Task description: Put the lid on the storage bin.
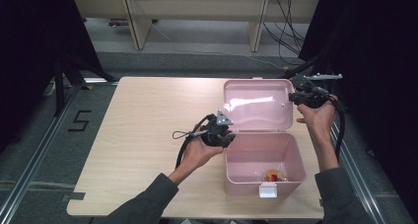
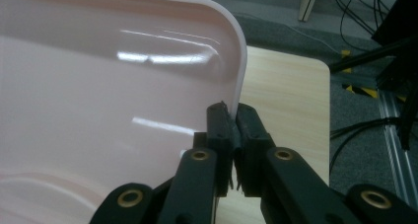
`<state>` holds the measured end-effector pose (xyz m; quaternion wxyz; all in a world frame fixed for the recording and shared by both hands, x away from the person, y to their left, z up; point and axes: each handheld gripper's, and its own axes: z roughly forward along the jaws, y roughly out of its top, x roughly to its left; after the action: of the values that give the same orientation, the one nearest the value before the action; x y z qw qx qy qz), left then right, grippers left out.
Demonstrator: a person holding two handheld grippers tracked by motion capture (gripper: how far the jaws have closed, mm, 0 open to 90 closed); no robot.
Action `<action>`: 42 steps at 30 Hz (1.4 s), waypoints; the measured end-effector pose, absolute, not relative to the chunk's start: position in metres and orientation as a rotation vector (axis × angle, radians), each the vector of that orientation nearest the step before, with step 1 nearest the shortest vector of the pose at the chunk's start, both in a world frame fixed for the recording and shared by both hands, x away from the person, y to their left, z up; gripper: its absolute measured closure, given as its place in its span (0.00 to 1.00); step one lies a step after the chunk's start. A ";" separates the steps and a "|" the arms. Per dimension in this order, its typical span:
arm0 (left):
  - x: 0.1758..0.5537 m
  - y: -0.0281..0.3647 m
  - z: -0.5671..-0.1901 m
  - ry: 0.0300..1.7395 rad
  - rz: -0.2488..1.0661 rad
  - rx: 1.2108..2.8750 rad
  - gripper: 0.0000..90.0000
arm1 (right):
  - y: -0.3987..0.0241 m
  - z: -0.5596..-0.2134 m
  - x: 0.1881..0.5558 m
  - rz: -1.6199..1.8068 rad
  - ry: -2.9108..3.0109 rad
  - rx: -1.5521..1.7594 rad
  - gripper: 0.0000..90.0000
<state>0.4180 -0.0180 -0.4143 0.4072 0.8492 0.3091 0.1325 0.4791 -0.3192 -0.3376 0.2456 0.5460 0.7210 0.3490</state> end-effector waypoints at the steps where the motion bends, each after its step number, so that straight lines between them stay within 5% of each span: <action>1: 0.418 -0.018 -0.415 0.782 0.334 2.139 0.86 | -0.320 -0.337 0.478 0.970 1.960 1.466 0.97; 42: 0.416 -0.017 -0.418 0.786 0.352 2.103 0.85 | -0.338 -0.322 0.379 1.187 1.861 1.252 0.98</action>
<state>0.4161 -0.0166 -0.4182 0.4209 0.8395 0.3137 0.1404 0.3791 -0.3380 -0.3220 0.2973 0.4709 0.7002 0.4467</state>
